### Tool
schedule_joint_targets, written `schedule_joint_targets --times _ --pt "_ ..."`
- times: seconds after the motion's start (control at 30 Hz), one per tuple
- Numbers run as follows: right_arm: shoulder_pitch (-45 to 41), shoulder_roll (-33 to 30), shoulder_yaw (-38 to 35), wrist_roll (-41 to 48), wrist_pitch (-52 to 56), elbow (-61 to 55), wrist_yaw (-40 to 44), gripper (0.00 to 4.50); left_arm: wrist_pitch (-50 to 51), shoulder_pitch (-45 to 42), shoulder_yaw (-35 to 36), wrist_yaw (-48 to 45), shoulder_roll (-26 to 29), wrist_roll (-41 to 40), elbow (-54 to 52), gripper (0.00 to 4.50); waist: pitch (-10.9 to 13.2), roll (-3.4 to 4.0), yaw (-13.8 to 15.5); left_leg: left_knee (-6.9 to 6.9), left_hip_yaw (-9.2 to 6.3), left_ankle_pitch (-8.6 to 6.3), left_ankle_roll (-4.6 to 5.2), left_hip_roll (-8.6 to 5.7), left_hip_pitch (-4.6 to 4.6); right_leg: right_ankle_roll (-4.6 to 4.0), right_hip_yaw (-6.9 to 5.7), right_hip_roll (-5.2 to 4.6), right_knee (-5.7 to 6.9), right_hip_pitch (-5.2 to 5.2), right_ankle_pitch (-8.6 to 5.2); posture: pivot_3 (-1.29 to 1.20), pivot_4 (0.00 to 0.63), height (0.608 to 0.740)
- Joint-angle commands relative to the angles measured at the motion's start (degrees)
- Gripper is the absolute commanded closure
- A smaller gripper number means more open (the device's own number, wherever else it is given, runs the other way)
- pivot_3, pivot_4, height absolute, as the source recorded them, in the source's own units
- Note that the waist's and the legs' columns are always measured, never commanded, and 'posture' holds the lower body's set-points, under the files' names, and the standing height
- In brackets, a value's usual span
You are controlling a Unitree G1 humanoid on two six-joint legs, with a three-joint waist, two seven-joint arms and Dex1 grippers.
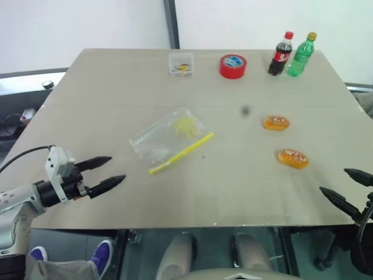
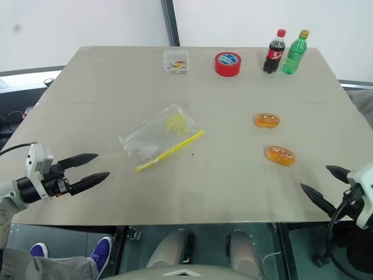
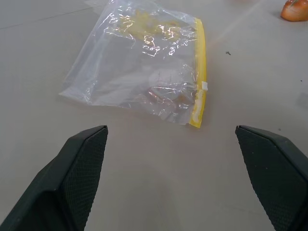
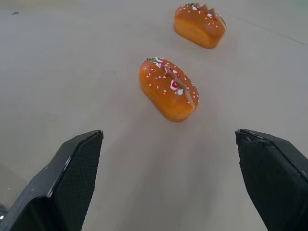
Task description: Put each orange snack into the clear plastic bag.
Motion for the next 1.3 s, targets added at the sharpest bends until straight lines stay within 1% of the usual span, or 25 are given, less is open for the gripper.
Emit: schedule_joint_targets --times 0.03,0.13,0.27,0.33,0.43,0.47,0.53,0.57,0.63,0.7,0.83,0.97,1.03,1.13,1.2,1.3 --pt "-2.3 -0.4 -1.3 1.8 0.0 -0.3 -0.8 0.00 0.3 0.0 0.9 0.8 0.0 -0.5 -2.2 0.02 0.0 0.00 0.0 0.00 0.00 0.00 0.00 0.00 -0.01 0.00 0.00 0.00 -0.01 0.00 0.00 0.00 0.150 0.740" --pt "-5.4 -0.5 0.3 3.2 1.3 -0.4 -1.9 0.00 2.4 -0.8 0.8 3.3 -1.7 -2.2 -3.9 0.02 0.0 0.02 -0.2 0.01 0.00 -0.01 0.02 -0.01 -0.04 -0.01 0.02 -0.04 -0.06 0.00 0.01 0.00 0.150 0.740" --pt "-6.2 -0.5 1.0 3.0 1.5 -0.9 -2.0 0.00 4.7 -1.3 0.7 5.5 -3.2 -3.3 -5.9 0.02 0.0 0.05 0.1 0.00 -0.08 -0.01 0.02 -0.02 -0.14 0.08 -0.07 -0.04 -0.07 -0.06 0.06 0.00 0.150 0.740" --pt "-7.4 0.4 1.6 4.1 2.2 -1.3 -3.3 0.00 5.5 -2.0 0.5 7.1 -3.9 -3.2 -6.5 0.02 0.0 0.05 0.2 0.00 -0.10 -0.01 0.02 -0.04 -0.28 0.16 -0.10 -0.04 -0.08 -0.20 0.11 0.00 0.150 0.740" --pt "-9.1 1.7 3.2 5.6 2.7 -2.6 -5.0 0.00 12.0 -2.2 0.7 13.1 -5.0 -4.9 -9.0 0.02 0.0 0.05 0.2 0.02 -0.10 -0.01 0.02 -0.06 -0.39 0.18 -0.10 -0.03 -0.06 -0.31 0.13 0.00 0.150 0.740" --pt "-9.4 1.9 3.9 5.8 3.0 -3.2 -5.6 0.00 15.4 -2.6 1.2 15.6 -5.5 -6.5 -9.8 0.02 0.0 0.05 0.1 0.03 -0.10 -0.01 0.02 -0.06 -0.39 0.18 -0.10 -0.03 -0.06 -0.31 0.13 0.00 0.150 0.740" --pt "-9.7 1.5 6.4 4.3 2.3 -5.1 -6.0 0.00 27.2 -4.0 2.0 21.9 -4.7 -10.6 -10.6 0.02 0.0 0.05 0.1 0.03 -0.10 -0.01 0.03 -0.07 -0.39 0.18 -0.10 -0.01 -0.04 -0.32 0.13 0.00 0.150 0.740" --pt "-9.8 1.3 7.7 3.8 2.1 -6.4 -6.4 0.00 35.1 -5.4 1.8 24.5 -3.6 -13.3 -9.9 0.02 0.0 0.05 0.0 0.04 -0.13 -0.01 0.03 -0.07 -0.39 0.19 -0.12 -0.01 0.00 -0.32 0.13 0.00 0.150 0.740" --pt "-10.3 0.7 9.8 4.2 2.7 -8.7 -6.7 0.00 46.0 -8.6 1.2 26.4 -2.4 -17.5 -7.0 0.02 0.1 0.02 -0.1 0.14 -0.17 -0.01 0.03 -0.09 -0.39 0.21 -0.24 0.09 0.23 -0.36 0.13 0.00 0.150 0.740" --pt "-10.7 0.0 11.4 4.6 3.6 -10.4 -6.8 0.00 53.5 -12.2 3.0 29.2 -3.8 -21.1 -2.8 0.02 0.1 0.05 -0.1 0.20 -0.19 0.00 0.03 -0.16 -0.36 0.22 -0.42 0.30 0.44 -0.38 0.12 0.00 0.150 0.740" --pt "-11.5 0.1 13.0 5.1 4.0 -12.2 -8.0 0.00 58.0 -14.9 2.9 32.4 -6.0 -21.7 1.3 0.02 0.1 0.03 -0.3 0.28 -0.17 0.00 0.03 -0.25 -0.23 0.23 -0.39 0.30 0.63 -0.35 0.11 0.00 0.150 0.740" --pt "-10.8 -0.3 13.2 4.6 4.3 -13.3 -8.9 0.00 59.3 -19.2 -0.4 31.6 -8.4 -21.1 5.8 0.02 0.0 0.10 0.2 0.28 -0.19 0.01 0.02 -0.38 -0.14 0.23 -0.39 0.22 0.67 -0.27 0.11 0.00 0.150 0.740" --pt "-10.2 -0.8 13.3 2.4 5.2 -14.7 -11.0 0.00 59.0 -24.4 -1.7 31.5 -10.5 -20.1 11.5 0.02 0.0 0.18 0.9 0.30 -0.24 0.02 0.01 -0.43 -0.10 0.23 -0.42 0.19 0.68 -0.18 0.11 0.00 0.150 0.740" --pt "-9.8 0.5 14.1 1.4 4.0 -16.0 -12.4 0.00 58.3 -31.3 -2.1 31.7 -13.9 -18.6 21.1 0.02 -0.1 0.12 1.5 0.32 -0.33 0.03 0.00 -0.55 0.19 0.24 -0.54 0.15 0.65 0.10 0.08 0.00 0.150 0.740" --pt "-8.9 0.8 14.1 0.9 4.0 -17.0 -13.0 0.00 57.2 -33.3 -4.7 29.9 -15.3 -16.9 24.0 0.02 -0.1 0.12 1.4 0.32 -0.35 0.03 0.00 -0.56 0.18 0.25 -0.54 0.15 0.65 0.10 0.08 0.00 0.150 0.740" --pt "-7.2 1.7 14.3 -0.3 3.8 -18.6 -14.1 0.00 56.2 -35.7 -6.5 27.0 -17.1 -15.7 28.4 0.02 -0.2 0.19 1.2 0.32 -0.31 0.04 -0.01 -0.58 0.19 0.27 -0.49 0.13 0.65 0.10 0.07 0.00 0.150 0.740"
